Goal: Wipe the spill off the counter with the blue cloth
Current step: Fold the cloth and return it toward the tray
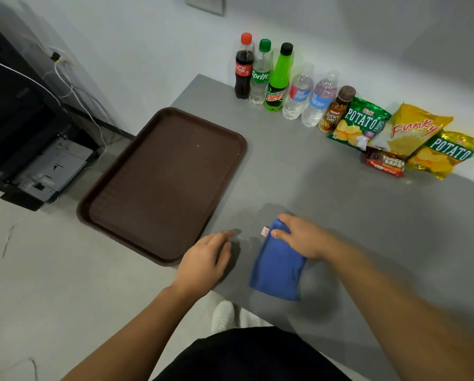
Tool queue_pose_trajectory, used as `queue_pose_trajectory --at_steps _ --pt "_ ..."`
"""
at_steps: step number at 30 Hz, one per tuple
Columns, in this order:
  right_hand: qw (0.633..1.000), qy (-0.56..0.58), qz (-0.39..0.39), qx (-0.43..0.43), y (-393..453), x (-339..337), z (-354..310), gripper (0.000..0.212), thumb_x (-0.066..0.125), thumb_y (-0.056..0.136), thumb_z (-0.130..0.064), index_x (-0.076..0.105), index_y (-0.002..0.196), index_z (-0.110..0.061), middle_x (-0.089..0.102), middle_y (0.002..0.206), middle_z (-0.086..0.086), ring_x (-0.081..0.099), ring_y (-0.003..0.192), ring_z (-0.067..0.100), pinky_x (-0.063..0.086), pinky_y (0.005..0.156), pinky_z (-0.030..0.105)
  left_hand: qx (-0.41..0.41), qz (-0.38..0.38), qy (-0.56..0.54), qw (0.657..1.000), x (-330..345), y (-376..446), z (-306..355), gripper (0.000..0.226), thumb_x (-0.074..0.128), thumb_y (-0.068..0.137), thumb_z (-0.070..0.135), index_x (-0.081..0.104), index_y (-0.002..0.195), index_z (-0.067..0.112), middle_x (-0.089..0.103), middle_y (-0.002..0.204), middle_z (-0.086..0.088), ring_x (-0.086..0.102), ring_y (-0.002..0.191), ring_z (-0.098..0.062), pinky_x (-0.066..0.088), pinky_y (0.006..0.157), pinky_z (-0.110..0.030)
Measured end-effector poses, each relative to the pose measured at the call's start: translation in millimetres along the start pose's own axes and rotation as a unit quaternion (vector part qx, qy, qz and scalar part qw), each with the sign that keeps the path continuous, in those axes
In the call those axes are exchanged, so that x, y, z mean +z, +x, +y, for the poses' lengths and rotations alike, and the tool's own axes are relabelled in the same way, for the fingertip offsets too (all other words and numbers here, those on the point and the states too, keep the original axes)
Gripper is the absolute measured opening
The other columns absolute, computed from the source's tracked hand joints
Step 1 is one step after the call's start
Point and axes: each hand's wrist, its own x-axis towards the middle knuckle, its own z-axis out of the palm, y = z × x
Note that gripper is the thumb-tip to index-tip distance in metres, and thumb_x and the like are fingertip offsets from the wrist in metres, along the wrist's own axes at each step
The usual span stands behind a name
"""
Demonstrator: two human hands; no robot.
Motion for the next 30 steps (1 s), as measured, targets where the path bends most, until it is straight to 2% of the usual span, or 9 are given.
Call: queue_pose_trajectory --at_steps 3,6,11,15,17,19,23,27,30 --pt "0.999 0.029 0.001 -0.035 -4 -10 -10 0.031 0.058 0.102 -0.032 0.044 0.082 -0.013 0.049 0.076 0.005 0.047 0.074 0.022 0.037 0.072 0.039 -0.048 0.019 -0.081 0.995 3 4 13 0.027 0.053 0.107 0.03 0.065 0.131 0.031 0.069 0.121 0.015 0.066 0.104 -0.002 0.052 0.091 -0.023" --pt "0.996 0.051 0.015 -0.071 -7 -19 -26 0.036 0.06 0.101 -0.032 0.04 0.075 -0.017 0.044 0.068 0.0 0.039 0.062 0.013 0.033 0.062 0.028 -0.121 0.0 -0.2 0.972 9 12 19 0.027 0.054 0.106 0.038 0.065 0.131 0.036 0.072 0.117 0.017 0.064 0.103 0.012 0.046 0.086 -0.006" --pt "0.985 0.118 0.045 -0.118 -4 -33 -71 0.038 0.061 0.1 -0.031 0.042 0.077 -0.008 0.039 0.068 0.004 0.034 0.063 0.013 0.033 0.063 0.034 -0.171 0.031 -0.321 0.931 7 23 11 0.036 0.044 0.103 0.059 0.069 0.125 0.043 0.072 0.123 0.022 0.062 0.119 0.006 0.047 0.107 -0.031" --pt "0.968 0.215 0.057 -0.114 5 -40 -108 0.023 0.06 0.101 -0.034 0.062 0.093 -0.013 0.064 0.085 0.013 0.054 0.072 0.013 0.049 0.074 0.034 -0.196 0.038 -0.465 0.863 -11 33 -9 0.064 0.041 0.093 0.08 0.064 0.134 0.036 0.067 0.138 0.007 0.059 0.133 -0.014 0.044 0.114 -0.046" --pt "0.956 0.267 0.056 -0.108 12 -39 -126 0.021 0.059 0.101 -0.034 0.065 0.099 -0.015 0.069 0.093 0.012 0.06 0.076 0.011 0.051 0.077 0.033 -0.208 -0.003 -0.535 0.819 -28 37 -20 0.064 0.043 0.092 0.082 0.067 0.133 0.039 0.066 0.141 0.003 0.06 0.133 -0.016 0.05 0.109 -0.038" --pt "0.944 0.311 0.065 -0.088 23 -34 -143 0.022 0.059 0.101 -0.034 0.065 0.1 -0.013 0.069 0.089 0.011 0.061 0.076 0.01 0.05 0.075 0.032 -0.23 -0.012 -0.555 0.8 -47 40 -33 0.059 0.05 0.089 0.082 0.072 0.126 0.042 0.066 0.141 0.003 0.064 0.127 -0.01 0.055 0.097 -0.025" --pt "0.913 0.394 0.105 -0.022 43 -7 -167 0.019 0.059 0.102 -0.029 0.068 0.102 -0.012 0.075 0.1 0.009 0.07 0.092 0.021 0.054 0.087 0.039 -0.237 0.017 -0.532 0.813 -81 43 -77 0.053 0.063 0.095 0.063 0.07 0.13 0.024 0.07 0.136 -0.005 0.065 0.128 -0.022 0.057 0.097 -0.03" --pt "0.889 0.437 0.128 0.05 54 37 -178 0.016 0.06 0.102 -0.026 0.069 0.105 -0.014 0.076 0.104 0.007 0.071 0.104 0.024 0.055 0.093 0.041 -0.235 0.006 -0.43 0.872 -117 46 -121 0.041 0.067 0.089 0.062 0.075 0.109 0.027 0.078 0.113 -0.003 0.073 0.11 -0.023 0.058 0.091 -0.039" --pt "0.874 0.455 0.14 0.098 55 70 -183 0.013 0.061 0.101 -0.024 0.069 0.106 -0.015 0.076 0.104 0.006 0.07 0.105 0.026 0.055 0.095 0.046 -0.211 -0.042 -0.361 0.907 -135 47 -146 0.035 0.066 0.091 0.061 0.074 0.104 0.03 0.078 0.105 0.001 0.075 0.1 -0.017 0.059 0.085 -0.035"
